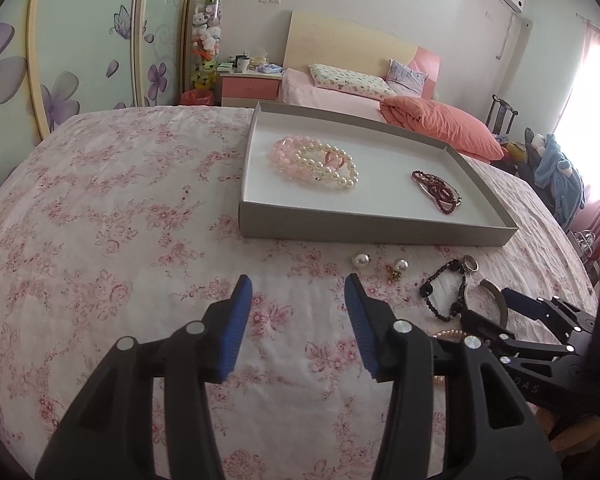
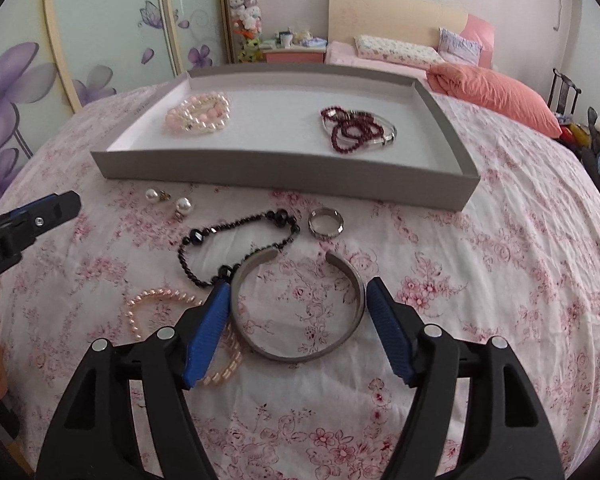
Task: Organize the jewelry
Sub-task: 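Move the left gripper to the pink pearl bracelet while right moves to the silver cuff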
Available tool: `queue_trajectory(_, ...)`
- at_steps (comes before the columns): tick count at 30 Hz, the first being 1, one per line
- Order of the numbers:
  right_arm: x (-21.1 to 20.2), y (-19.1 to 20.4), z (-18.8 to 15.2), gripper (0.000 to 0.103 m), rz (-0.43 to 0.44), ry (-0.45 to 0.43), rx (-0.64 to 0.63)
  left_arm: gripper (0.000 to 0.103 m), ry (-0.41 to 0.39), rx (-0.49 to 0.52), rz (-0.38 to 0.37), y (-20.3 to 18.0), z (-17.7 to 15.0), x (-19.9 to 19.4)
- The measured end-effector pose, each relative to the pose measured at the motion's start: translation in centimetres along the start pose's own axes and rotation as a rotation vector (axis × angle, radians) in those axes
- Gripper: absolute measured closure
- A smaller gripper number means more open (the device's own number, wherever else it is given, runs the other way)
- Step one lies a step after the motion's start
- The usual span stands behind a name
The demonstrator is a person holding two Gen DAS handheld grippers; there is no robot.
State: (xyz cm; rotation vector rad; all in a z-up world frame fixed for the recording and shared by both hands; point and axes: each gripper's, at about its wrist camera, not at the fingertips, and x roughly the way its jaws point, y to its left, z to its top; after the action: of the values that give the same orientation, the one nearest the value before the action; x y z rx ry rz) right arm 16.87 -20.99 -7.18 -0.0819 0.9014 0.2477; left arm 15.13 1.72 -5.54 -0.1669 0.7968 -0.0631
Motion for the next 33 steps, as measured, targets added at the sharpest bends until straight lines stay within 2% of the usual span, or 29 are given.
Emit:
queue_trajectory(6,-0.3,-1.2,0.0,0.035,-0.001,0.001,0.029,0.054,0.014,0.012,-0.014,-0.5,-0.3,0.1)
queue_trajectory(11,-0.5,-3.1,-0.2,0.035,-0.043,0.002,0.063,0.054,0.042,0.035,-0.063,-1.5,-0.8,0.2)
queue_trajectory(16,-0.7,-4.5,-0.6,0.035,-0.074,0.002,0.082,0.054,0.072,0.118,-0.115,-3.6,-1.8,0.4)
queue_trajectory(24,-1.0,-4.8,-1.1,0.035,-0.057,0.001,0.072,0.055,0.117,0.268,-0.165,-7.3,-3.5,1.2)
queue_trajectory(26,-1.0,-4.8,-1.1,0.035,-0.057,0.001,0.071,0.059,0.127,0.291,-0.164,-7.9,-3.7,1.7)
queue_trajectory(30,-1.0,-4.8,-1.1,0.035,-0.057,0.002,0.071,0.076,0.139,0.325,-0.149,-8.4,-3.8,2.3)
queue_trajectory(33,-1.0,-4.8,-1.1,0.035,-0.057,0.002,0.071,0.083,0.140,0.343,-0.134,-8.8,-3.8,2.5)
